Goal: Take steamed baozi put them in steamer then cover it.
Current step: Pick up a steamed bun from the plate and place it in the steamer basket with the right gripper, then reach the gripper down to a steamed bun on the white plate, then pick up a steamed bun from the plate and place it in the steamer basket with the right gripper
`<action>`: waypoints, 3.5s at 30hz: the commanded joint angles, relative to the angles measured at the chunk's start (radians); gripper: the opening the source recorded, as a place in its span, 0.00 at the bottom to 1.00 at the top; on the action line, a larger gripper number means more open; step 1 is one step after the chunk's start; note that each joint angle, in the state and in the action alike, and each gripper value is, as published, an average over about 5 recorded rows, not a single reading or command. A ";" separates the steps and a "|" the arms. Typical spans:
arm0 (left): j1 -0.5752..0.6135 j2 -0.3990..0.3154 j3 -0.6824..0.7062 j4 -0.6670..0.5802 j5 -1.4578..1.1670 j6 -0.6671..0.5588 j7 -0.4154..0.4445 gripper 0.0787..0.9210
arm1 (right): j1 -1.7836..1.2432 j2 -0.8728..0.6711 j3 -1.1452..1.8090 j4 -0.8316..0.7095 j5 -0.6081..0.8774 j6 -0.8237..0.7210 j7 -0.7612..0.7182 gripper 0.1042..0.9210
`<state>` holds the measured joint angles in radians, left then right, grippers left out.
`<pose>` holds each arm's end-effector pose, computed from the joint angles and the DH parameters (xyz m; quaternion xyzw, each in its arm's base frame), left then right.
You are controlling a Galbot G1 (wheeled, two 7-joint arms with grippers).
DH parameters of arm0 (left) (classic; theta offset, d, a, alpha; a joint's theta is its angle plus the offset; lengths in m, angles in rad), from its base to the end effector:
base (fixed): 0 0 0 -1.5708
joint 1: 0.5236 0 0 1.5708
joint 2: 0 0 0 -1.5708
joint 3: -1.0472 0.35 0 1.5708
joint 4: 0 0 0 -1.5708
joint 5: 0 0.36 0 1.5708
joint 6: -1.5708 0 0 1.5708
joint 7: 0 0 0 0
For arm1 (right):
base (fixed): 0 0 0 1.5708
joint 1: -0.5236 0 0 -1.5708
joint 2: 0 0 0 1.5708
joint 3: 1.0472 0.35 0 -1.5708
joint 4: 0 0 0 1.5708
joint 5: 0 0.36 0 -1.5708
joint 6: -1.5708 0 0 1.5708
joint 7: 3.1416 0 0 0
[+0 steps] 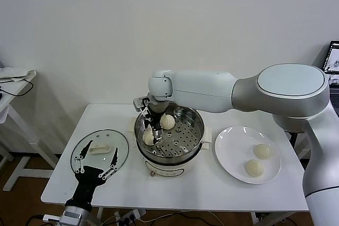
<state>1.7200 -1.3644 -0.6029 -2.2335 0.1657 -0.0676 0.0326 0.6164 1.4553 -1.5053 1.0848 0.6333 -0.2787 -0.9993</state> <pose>0.1457 0.0483 -0.2711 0.0550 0.9804 0.1865 0.0319 0.5583 0.2239 -0.0894 0.6393 -0.4366 0.5678 0.2795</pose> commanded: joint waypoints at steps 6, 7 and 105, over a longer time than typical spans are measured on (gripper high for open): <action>0.006 -0.002 0.002 -0.001 0.002 -0.002 0.000 0.88 | 0.104 -0.308 0.081 0.209 -0.100 0.039 -0.078 0.88; 0.006 -0.002 0.002 -0.001 0.002 -0.003 0.000 0.88 | 0.120 -0.362 0.088 0.231 -0.110 0.050 -0.098 0.88; 0.048 0.006 0.021 -0.048 0.017 -0.009 -0.001 0.88 | 0.181 -0.370 0.176 0.436 -0.651 0.842 -0.131 0.65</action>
<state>1.7680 -1.3593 -0.5833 -2.2823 0.1828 -0.0758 0.0314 0.7586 0.9540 -1.3246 1.4602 0.0915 0.3976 -1.1529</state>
